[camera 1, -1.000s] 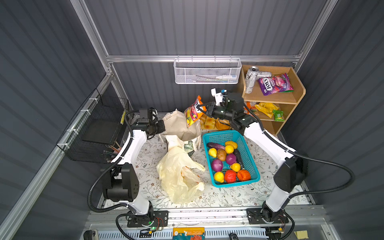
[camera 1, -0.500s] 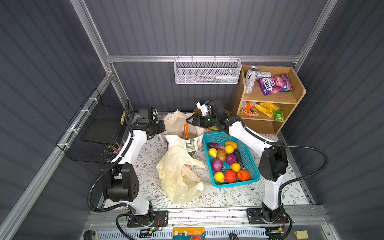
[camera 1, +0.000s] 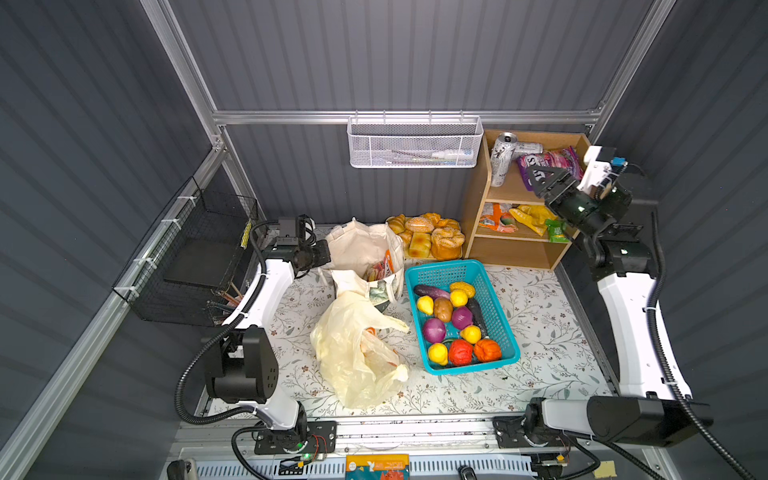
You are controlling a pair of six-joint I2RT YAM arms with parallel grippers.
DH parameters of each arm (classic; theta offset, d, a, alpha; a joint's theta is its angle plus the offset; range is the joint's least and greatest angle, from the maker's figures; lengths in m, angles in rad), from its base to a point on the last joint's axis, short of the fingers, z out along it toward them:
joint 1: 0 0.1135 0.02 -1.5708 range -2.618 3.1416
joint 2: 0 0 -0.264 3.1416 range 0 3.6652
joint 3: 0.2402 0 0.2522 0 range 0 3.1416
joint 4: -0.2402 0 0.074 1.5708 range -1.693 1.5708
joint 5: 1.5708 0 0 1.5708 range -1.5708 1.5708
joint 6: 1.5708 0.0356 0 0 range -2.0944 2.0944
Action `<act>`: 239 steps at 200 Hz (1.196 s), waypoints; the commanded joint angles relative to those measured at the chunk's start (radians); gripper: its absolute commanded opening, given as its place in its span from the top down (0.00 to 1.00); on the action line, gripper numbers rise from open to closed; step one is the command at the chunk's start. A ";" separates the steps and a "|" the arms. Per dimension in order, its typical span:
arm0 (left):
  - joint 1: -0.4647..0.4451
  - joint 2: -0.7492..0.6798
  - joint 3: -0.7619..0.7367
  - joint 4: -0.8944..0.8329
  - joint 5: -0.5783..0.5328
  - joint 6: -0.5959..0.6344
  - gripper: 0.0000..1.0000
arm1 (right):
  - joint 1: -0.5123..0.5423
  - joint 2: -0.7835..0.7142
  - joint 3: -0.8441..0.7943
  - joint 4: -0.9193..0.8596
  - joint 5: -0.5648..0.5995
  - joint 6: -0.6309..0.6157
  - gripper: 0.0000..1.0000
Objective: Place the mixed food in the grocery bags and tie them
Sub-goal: 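Release the orange bag and return the right gripper to the shelf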
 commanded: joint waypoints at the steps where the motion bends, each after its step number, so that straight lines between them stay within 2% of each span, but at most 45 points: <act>1: -0.006 0.009 0.010 -0.037 0.009 0.011 1.00 | -0.056 0.080 0.015 -0.030 0.034 0.058 0.22; 34: -0.006 0.004 0.012 -0.039 0.013 0.011 1.00 | -0.106 0.209 0.128 -0.077 0.073 0.064 0.19; 93: -0.006 -0.009 0.012 -0.035 0.020 0.008 1.00 | -0.168 0.424 0.342 -0.156 0.063 0.089 0.20; 155: -0.006 -0.015 0.015 -0.028 0.027 0.004 1.00 | -0.174 0.606 0.566 -0.351 0.084 0.105 0.22; 239: -0.006 -0.031 0.015 -0.036 0.019 0.008 1.00 | -0.182 0.832 0.871 -0.488 0.092 0.104 0.24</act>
